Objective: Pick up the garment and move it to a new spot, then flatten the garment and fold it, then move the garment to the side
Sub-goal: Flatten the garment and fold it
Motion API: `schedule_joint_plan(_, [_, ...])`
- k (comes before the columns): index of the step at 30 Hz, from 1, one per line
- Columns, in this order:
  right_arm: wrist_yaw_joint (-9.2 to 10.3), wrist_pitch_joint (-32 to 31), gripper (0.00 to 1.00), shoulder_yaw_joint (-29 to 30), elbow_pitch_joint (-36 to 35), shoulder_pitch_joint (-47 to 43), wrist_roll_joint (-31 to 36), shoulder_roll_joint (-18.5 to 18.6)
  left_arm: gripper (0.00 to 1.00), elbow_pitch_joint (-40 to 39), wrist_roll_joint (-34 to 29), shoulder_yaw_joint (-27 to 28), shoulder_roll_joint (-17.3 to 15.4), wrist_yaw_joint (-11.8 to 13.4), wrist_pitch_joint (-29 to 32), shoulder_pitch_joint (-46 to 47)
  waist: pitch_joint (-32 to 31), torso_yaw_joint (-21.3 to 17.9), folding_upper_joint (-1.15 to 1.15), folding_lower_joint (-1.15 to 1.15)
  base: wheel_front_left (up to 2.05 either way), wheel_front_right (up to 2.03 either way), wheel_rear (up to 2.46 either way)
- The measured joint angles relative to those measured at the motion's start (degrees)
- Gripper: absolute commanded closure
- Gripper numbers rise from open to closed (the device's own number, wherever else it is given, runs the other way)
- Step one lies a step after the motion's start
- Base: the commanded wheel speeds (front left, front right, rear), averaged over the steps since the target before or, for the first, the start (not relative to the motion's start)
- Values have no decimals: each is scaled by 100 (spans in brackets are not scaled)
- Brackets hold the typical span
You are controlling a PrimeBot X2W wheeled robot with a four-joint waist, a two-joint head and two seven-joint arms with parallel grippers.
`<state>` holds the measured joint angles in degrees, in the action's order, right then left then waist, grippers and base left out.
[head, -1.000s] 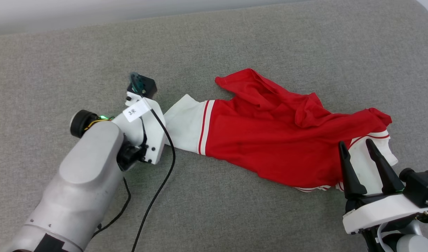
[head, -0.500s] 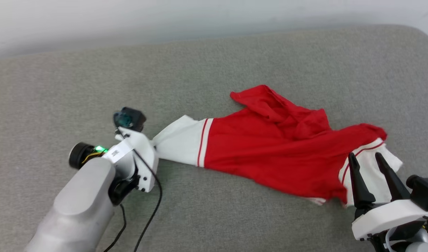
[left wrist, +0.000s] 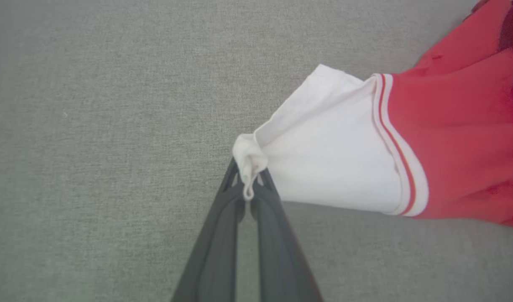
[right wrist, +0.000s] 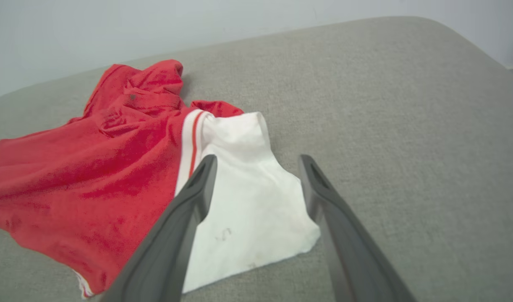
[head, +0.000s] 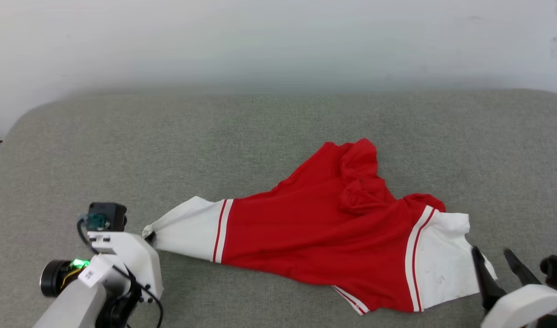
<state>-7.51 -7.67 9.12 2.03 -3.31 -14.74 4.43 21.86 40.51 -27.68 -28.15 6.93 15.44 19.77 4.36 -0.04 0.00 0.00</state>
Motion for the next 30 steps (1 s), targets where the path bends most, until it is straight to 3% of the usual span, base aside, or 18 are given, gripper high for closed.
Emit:
schedule_joint_plan(6, [0, -1003, 0, 413, 657, -75, -112, 450, 100, -1006, 121, 219, -265, 459, 14, -756, -148, 143, 0, -1, 0, 0, 0])
schedule_joint_plan(10, [1, -1616, 0, 289, 996, 170, -310, 728, 100, -1530, 126, 249, -339, 670, 96, -986, -94, 202, 0, 0, 0, 0, 0])
schedule_joint_plan(15, [0, -2423, 0, -165, 1349, 648, -425, 991, 100, -1898, 125, 280, -369, 789, 125, -1024, 85, 245, 0, 0, 0, 0, 0])
schedule_joint_plan(23, [2, -3322, 0, -883, 1858, 1162, -588, 1421, 100, -2016, 147, 279, -333, 773, 76, -973, 431, 348, 0, 0, 0, 0, 0])
schedule_joint_plan(24, [3, -3414, 55, -902, 1917, 1202, -653, 1440, 100, -2011, 148, 278, -326, 770, 56, -959, 468, 362, 0, 0, 0, 0, 0])
schedule_joint_plan(25, [3, -3474, 89, -928, 1942, 1245, -681, 1465, 100, -2001, 149, 277, -316, 765, 49, -944, 499, 375, -1, -1, 0, 0, 0])
schedule_joint_plan(26, [3, -3475, 100, -932, 1971, 1275, -740, 1471, 100, -1995, 151, 278, -308, 756, 43, -934, 528, 385, -1, -1, 0, 0, 0])
schedule_joint_plan(30, [10, -3399, 100, -1028, 2036, 1415, -832, 1518, 100, -1948, 167, 280, -280, 717, -1, -904, 589, 394, 0, 0, 0, 0, 0])
